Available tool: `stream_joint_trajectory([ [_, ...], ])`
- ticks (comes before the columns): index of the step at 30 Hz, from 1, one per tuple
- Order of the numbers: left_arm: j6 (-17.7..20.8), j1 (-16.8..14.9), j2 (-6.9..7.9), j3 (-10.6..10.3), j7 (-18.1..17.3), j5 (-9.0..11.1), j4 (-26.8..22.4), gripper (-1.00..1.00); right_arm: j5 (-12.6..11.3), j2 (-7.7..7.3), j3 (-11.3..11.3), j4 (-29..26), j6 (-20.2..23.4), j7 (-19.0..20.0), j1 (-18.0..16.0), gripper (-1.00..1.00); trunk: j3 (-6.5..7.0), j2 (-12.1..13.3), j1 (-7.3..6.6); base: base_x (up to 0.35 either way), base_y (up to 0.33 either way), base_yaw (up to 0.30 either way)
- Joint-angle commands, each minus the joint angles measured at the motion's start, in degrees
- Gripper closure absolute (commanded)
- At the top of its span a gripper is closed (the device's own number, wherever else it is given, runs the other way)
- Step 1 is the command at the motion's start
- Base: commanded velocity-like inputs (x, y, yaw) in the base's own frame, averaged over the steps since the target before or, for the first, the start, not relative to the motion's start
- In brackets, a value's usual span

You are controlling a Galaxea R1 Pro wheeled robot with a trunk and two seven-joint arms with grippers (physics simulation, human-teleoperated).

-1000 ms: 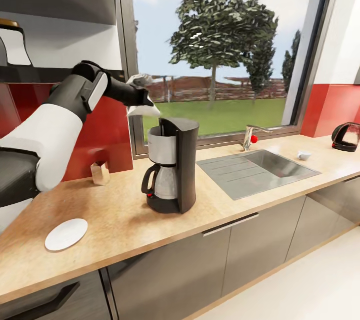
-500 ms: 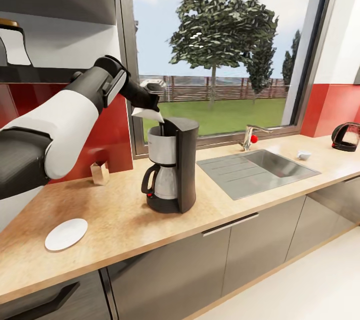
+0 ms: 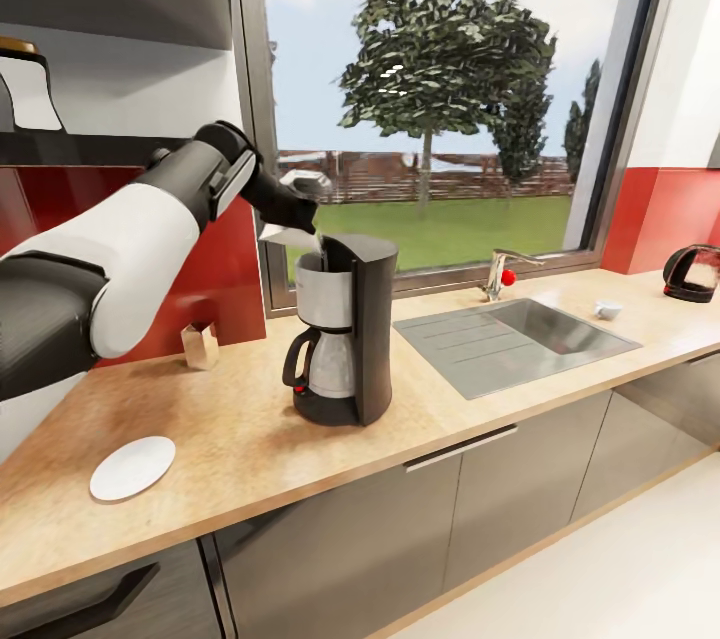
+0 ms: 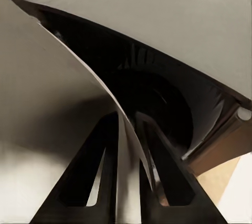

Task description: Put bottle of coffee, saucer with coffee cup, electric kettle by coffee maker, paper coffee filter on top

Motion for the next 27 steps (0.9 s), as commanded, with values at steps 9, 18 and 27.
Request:
stream_joint_trajectory([
  [9,0.0,0.0,0.00,-0.7,-0.8,-0.7,1.1,1.00,0.2,-0.05,0.2,0.0,-0.2,-0.1,0.0,-1.00,-0.07,0.0,0.00,0.000,0.000,0.000],
  [18,0.0,0.0,0.00,-0.7,-0.8,-0.6,1.2,1.00,0.2,-0.05,0.2,0.0,-0.2,-0.1,0.0,-1.00,-0.07,0.0,0.00,0.000,0.000,0.000],
  [27,0.0,0.0,0.00,-0.7,-0.9,-0.6,1.1,1.00,0.2,-0.05,0.2,0.0,-0.2,-0.1,0.0,-1.00,-0.07,0.0,0.00,0.000,0.000,0.000],
])
